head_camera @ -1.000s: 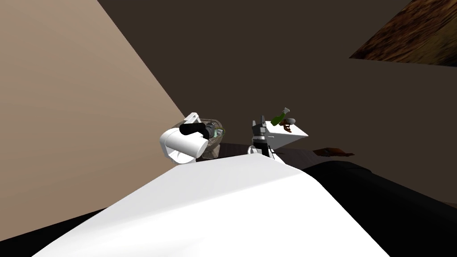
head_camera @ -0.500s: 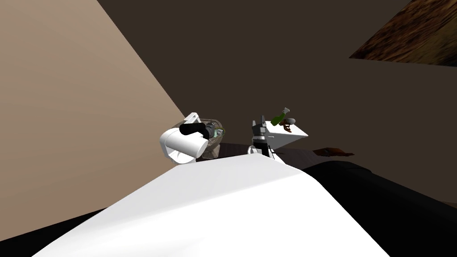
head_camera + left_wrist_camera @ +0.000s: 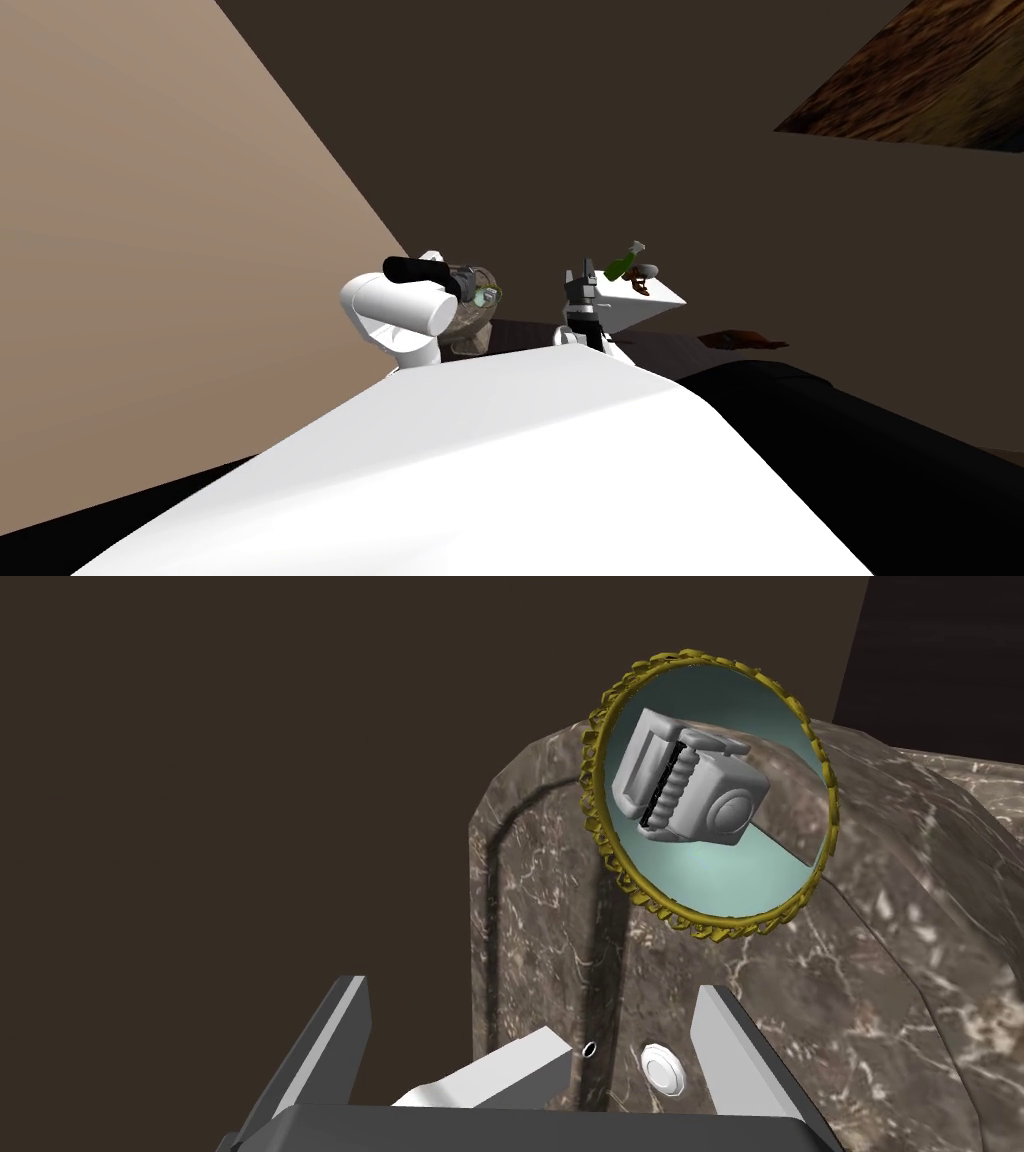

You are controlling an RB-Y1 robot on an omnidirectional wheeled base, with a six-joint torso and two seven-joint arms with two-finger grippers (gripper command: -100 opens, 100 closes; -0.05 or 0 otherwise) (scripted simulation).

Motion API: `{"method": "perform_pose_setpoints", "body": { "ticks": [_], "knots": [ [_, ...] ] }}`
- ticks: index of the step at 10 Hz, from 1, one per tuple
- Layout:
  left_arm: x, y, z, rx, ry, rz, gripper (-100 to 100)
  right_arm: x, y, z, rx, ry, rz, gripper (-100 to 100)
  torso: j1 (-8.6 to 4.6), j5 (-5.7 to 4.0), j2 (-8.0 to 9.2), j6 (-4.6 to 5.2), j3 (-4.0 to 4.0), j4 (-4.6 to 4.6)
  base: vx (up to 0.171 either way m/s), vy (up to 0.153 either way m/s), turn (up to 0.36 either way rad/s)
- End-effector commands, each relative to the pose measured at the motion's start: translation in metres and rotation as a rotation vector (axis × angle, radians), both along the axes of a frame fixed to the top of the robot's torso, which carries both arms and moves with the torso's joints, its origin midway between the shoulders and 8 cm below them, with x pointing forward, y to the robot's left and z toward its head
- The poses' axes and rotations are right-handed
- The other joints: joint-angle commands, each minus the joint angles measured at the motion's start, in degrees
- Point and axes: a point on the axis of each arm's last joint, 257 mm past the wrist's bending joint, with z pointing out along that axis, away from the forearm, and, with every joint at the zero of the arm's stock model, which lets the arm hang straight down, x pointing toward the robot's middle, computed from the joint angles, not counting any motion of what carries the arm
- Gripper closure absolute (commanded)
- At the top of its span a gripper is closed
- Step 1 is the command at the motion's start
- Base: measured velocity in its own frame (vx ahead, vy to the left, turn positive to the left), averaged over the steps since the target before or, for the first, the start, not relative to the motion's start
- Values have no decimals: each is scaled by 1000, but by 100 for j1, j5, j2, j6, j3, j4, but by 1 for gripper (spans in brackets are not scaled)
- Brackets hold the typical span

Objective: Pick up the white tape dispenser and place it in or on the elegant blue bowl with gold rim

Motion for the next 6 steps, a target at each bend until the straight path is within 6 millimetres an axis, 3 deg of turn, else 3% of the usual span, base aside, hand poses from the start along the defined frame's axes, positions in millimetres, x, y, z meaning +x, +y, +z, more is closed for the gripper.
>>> {"method": "perform_pose_setpoints", "body": {
  "ticks": [1, 6],
  "knots": [
    [3, 6, 3, 2, 2, 7, -100, 0, 0, 0, 0, 0, 0, 0, 0, 0, 0, 0, 0, 0, -22, -31, -1],
    [17, 19, 22, 1, 9, -9, -100, 0, 0, 0, 0, 0, 0, 0, 5, 1, -1, -1, -1, 0, -24, -29, -3]
  ]
}}
